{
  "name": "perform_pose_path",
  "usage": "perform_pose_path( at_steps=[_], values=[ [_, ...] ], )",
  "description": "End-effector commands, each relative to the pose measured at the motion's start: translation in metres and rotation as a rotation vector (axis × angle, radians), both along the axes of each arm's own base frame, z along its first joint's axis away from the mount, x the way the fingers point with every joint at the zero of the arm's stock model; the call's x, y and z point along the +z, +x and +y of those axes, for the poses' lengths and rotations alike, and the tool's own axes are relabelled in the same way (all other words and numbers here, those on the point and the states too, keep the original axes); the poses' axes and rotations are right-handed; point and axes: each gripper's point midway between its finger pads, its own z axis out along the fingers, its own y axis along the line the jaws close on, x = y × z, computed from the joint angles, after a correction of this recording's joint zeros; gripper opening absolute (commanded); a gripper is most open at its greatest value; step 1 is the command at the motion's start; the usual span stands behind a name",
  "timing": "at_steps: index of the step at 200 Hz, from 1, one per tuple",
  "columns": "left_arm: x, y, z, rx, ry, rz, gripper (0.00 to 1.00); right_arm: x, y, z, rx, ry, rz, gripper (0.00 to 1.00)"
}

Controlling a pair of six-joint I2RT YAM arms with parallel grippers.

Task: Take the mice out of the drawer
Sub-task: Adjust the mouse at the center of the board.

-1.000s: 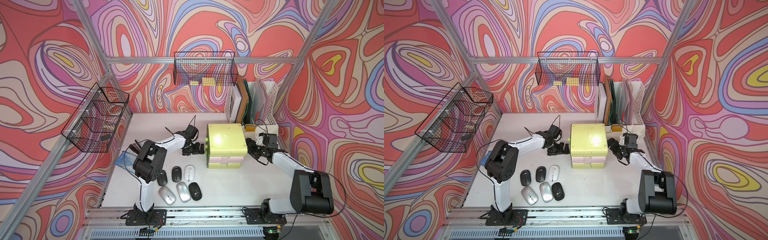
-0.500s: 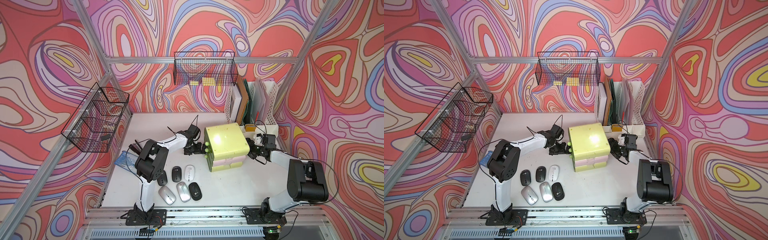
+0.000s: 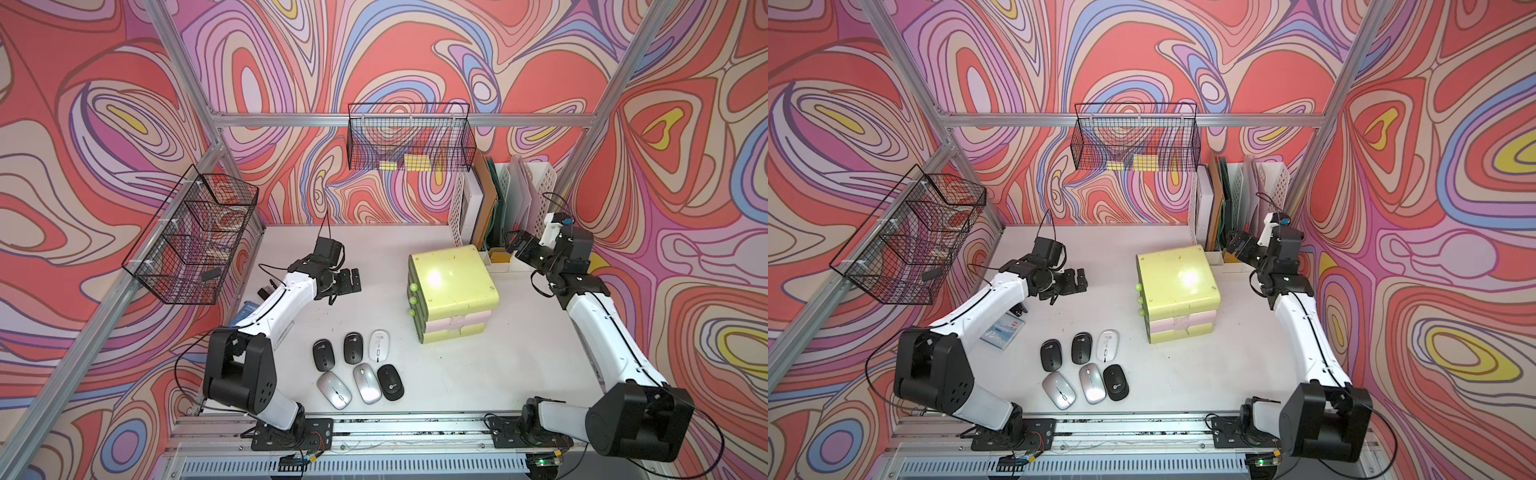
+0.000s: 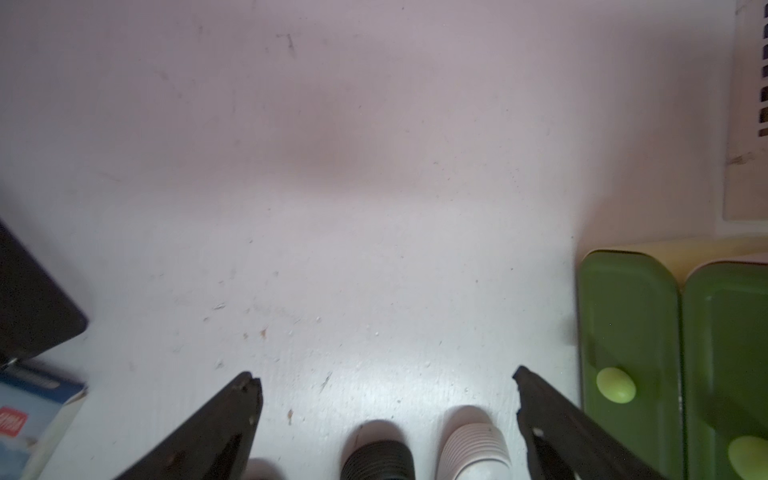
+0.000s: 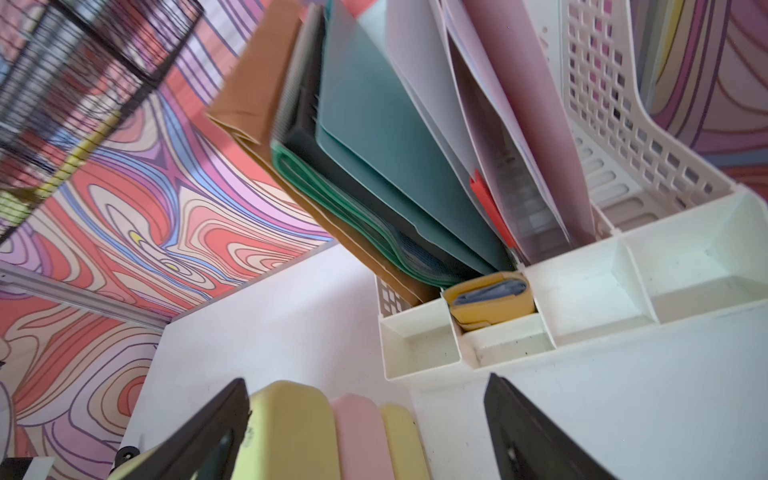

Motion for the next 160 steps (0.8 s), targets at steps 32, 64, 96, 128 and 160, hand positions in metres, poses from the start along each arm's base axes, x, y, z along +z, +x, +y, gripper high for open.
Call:
perform_pose_path(
  at_steps=[32,64,96,128,160],
  values=[
    [-0.037,-0.079,0.066,0.240,0.155,0.147,1.00,0.037,-0.046,0.111,0.414,-0.085,-0.033,0.91],
    [-0.032,-0.118,0.092,0.392,0.207,0.142,1.00,0.022,-0.096,0.200,0.739,-0.088,0.010,0.91],
    [-0.037,-0.143,0.102,0.490,0.205,0.167,1.00,0.000,-0.142,0.246,0.932,-0.120,0.055,0.91],
    [-0.053,-0.155,0.096,0.557,0.113,0.159,1.00,-0.018,-0.193,0.286,1.116,-0.165,0.072,0.91],
    [-0.077,-0.148,0.072,0.538,-0.039,0.172,1.00,-0.043,-0.218,0.300,1.161,-0.228,0.122,0.91]
  ],
)
